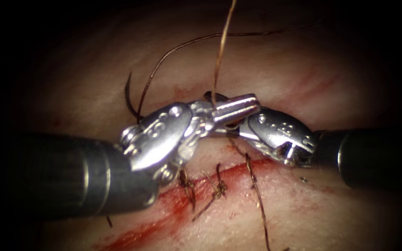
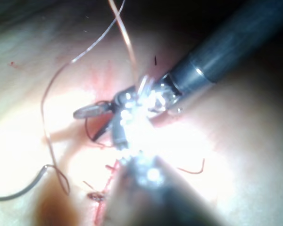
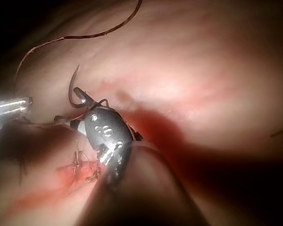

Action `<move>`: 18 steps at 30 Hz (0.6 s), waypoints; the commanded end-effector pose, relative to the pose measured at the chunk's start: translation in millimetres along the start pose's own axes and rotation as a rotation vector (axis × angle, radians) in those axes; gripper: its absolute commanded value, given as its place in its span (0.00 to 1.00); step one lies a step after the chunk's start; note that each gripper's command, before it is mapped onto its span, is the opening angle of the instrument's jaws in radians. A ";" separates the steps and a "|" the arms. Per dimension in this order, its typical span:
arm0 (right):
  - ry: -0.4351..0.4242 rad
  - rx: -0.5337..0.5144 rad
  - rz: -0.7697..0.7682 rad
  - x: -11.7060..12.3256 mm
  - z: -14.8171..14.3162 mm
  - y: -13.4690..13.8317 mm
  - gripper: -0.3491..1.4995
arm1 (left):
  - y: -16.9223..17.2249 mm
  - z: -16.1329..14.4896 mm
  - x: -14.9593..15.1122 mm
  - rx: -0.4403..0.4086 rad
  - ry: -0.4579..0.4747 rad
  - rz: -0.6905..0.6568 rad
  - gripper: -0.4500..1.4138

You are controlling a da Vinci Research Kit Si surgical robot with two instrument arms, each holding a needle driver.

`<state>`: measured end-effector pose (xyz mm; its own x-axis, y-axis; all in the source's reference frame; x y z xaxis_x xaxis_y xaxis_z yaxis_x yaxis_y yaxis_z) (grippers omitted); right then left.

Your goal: Wound Closure

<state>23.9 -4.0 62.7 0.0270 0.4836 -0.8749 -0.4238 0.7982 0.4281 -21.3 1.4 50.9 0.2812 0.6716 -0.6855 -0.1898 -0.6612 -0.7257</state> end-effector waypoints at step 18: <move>0.057 0.146 -0.001 -0.5 -2.4 2.3 0.66 | -0.5 -3.7 -5.7 0.012 0.016 -0.028 0.00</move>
<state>20.2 -2.8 62.9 -0.0271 0.4597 -0.8876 -0.2731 0.8508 0.4490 -18.7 -2.8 55.0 0.3019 0.6811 -0.6670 -0.1952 -0.6407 -0.7426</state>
